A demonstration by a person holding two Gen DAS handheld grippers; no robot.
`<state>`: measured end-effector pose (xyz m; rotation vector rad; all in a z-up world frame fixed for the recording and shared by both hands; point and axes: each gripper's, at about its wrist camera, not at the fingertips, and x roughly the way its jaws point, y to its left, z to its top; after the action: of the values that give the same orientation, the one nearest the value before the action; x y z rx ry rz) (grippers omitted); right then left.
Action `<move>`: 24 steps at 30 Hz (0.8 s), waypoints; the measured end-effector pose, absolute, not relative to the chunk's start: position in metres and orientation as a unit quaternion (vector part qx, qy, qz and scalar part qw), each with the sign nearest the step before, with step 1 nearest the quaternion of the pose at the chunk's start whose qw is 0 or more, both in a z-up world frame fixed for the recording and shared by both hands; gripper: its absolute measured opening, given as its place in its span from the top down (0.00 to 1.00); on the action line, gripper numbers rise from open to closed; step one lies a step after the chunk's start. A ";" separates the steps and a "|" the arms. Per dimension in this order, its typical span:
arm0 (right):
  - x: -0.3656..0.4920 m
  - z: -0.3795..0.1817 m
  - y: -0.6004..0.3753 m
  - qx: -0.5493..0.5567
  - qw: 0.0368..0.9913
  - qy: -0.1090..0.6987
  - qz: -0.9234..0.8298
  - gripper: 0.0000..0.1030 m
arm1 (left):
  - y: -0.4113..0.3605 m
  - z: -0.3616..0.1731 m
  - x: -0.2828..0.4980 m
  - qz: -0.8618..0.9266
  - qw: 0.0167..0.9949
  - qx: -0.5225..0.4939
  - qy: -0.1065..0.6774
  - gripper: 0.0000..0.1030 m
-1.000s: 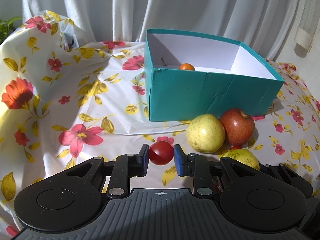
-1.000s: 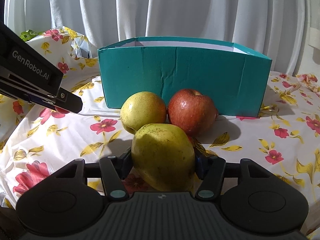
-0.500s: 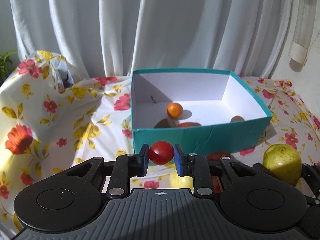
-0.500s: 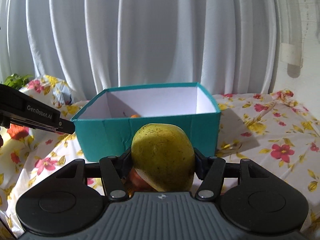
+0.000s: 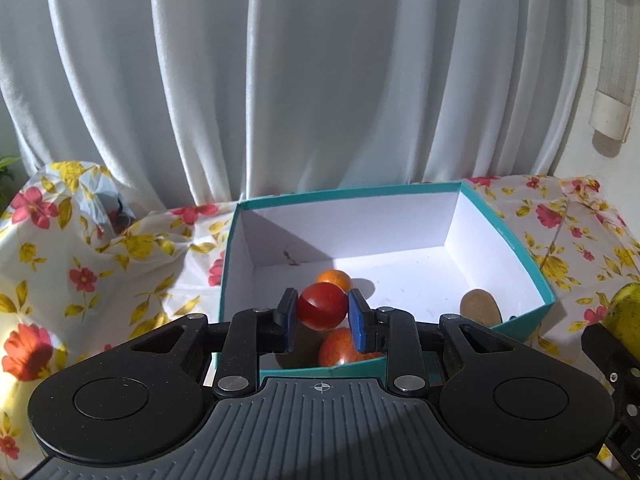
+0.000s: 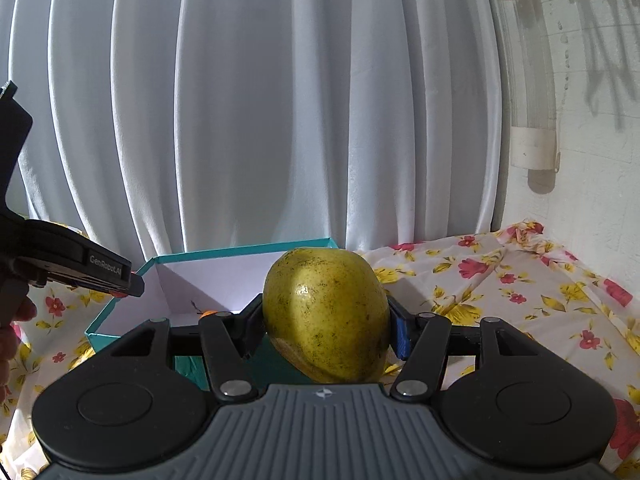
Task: Organize fruits
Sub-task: 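Lower tomato into the box and open the left tool while the right tool holds the pear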
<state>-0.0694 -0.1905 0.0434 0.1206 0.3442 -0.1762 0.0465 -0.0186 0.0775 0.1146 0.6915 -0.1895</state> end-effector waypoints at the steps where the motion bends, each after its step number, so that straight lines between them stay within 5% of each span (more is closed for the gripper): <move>1: -0.069 0.045 -0.192 0.061 0.980 0.168 -0.090 0.42 | -0.020 0.077 0.050 -0.092 0.935 0.057 0.338 0.71; 24: -0.052 0.045 -0.202 0.055 0.981 0.160 -0.100 0.42 | -0.029 0.014 0.126 -0.064 0.910 0.069 0.405 0.71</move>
<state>-0.0520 -0.2016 0.0455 0.1101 0.3222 -0.2007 0.1263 -0.0289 0.0136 0.1418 0.8352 -0.1321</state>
